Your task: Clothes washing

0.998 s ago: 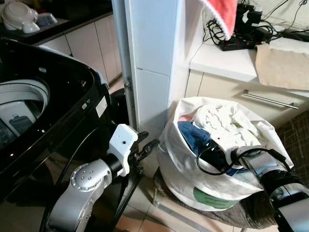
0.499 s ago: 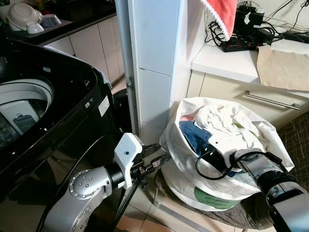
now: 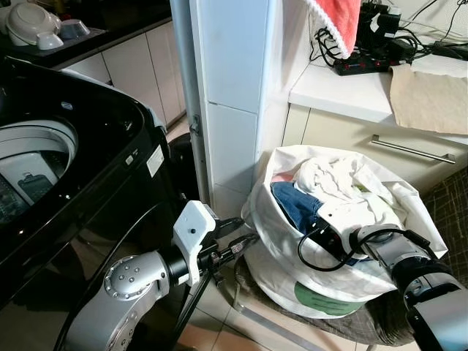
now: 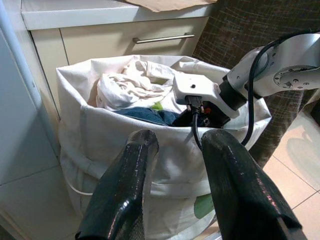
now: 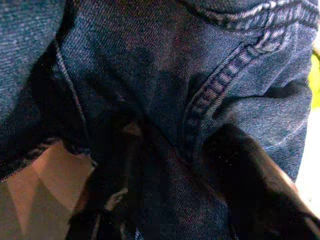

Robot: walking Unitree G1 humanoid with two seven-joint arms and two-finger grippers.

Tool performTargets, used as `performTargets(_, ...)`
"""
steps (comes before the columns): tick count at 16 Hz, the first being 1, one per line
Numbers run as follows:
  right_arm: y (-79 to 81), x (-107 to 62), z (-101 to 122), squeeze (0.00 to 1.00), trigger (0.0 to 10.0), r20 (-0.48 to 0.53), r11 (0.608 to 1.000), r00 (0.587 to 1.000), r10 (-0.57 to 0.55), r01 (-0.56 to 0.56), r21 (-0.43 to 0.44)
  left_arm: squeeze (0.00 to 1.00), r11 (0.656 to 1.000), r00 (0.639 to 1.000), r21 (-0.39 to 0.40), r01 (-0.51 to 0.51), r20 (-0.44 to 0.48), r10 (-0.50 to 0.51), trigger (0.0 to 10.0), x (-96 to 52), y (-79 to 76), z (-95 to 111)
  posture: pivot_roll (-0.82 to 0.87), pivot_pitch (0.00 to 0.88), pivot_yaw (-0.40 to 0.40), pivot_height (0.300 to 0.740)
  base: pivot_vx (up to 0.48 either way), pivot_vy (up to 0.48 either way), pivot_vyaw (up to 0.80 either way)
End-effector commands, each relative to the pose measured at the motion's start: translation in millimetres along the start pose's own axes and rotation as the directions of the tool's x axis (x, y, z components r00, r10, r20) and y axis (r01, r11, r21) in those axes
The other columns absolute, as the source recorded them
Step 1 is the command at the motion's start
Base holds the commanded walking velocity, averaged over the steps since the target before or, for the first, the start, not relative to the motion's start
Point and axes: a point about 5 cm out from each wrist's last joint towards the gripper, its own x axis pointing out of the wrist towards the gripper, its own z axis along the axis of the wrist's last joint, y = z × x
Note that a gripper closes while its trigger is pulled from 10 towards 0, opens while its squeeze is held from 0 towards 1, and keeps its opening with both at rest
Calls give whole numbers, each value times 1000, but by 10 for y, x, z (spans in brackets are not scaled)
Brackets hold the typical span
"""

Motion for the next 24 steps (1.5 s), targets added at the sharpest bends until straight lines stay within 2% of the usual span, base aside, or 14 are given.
performTargets(1, -99, -58, 59, 0, 0, 12, 1000, 1000, -19, 19, 6, 0, 1000, 1000, 11, 13, 2, -13, 10000, 8, 2, 35, -9, 6, 35, 740, 0, 0, 0)
performTargets(4, -174, -115, 129, 0, 0, 59, 999, 998, -21, 20, 28, 0, 1000, 1000, 18, 10, 4, -10, 10000, 11, 15, 38, -13, 1, 36, 740, 0, 0, 0)
performTargets(8, -346, -313, 254, 0, 0, 185, 997, 983, 2, -16, 72, 0, 999, 1000, 36, -5, 30, 4, 10000, 34, 41, 78, -25, 0, 34, 740, 0, 0, 0)
performTargets(11, -622, -806, 472, 0, 0, 348, 999, 937, 18, -29, 28, 0, 979, 967, 131, -159, 220, 128, 10000, 72, 242, 433, -34, 0, 28, 740, 0, 0, 0)
performTargets(12, -694, -1043, 630, 0, 0, 453, 999, 891, 33, -42, 8, 35, 972, 946, 157, -173, 302, 119, 10000, 93, 286, 617, -42, 0, 29, 740, 0, 0, 0)
performTargets(13, -708, -1233, 759, 0, 0, 526, 997, 847, 71, -56, -45, 1000, 970, 934, 190, -152, 348, 78, 10000, 122, 282, 755, -45, 0, 29, 740, 0, 0, 0)
performTargets(14, -669, -1429, 899, 0, 0, 590, 989, 795, 141, -92, -113, 1000, 965, 924, 236, -114, 382, 15, 10000, 179, 245, 892, -47, 0, 29, 740, 0, 0, 0)
performTargets(16, -476, -1794, 1213, 0, 0, 709, 950, 632, 312, -213, -229, 1000, 953, 901, 295, -63, 428, -73, 10000, 346, 195, 1110, -55, 0, 26, 740, 0, 0, 0)
performTargets(18, -327, -1990, 1367, 0, 0, 752, 909, 513, 414, -279, -310, 1000, 941, 889, 329, -80, 450, -81, 10000, 497, 216, 1188, -57, 0, 21, 740, 0, 0, 0)
performTargets(19, -307, -2025, 1386, 0, 0, 760, 902, 490, 427, -290, -320, 1000, 939, 889, 334, -84, 451, -81, 10000, 523, 222, 1193, -57, 0, 21, 740, 0, 0, 0)
performTargets(20, -261, -2133, 1439, 0, 0, 784, 883, 419, 457, -321, -343, 1000, 931, 885, 348, -111, 461, -67, 10000, 571, 244, 1211, -59, 0, 21, 740, 0, 0, 0)
performTargets(21, -224, -2260, 1513, 0, 0, 814, 864, 330, 478, -346, -367, 0, 940, 878, 335, -62, 467, -109, 10000, 614, 204, 1215, -60, 0, 19, 740, 0, 0, 0)
performTargets(22, -202, -2318, 1546, 0, 0, 826, 855, 290, 483, -359, -374, 0, 951, 870, 310, 1, 468, -154, 10000, 627, 148, 1205, -61, 0, 19, 740, 0, 0, 0)
performTargets(24, -165, -2365, 1574, 0, 0, 835, 842, 247, 492, -380, -384, 0, 951, 873, 291, 104, 432, -228, 10000, 628, 47, 1126, -59, 0, 18, 740, 0, 0, 0)
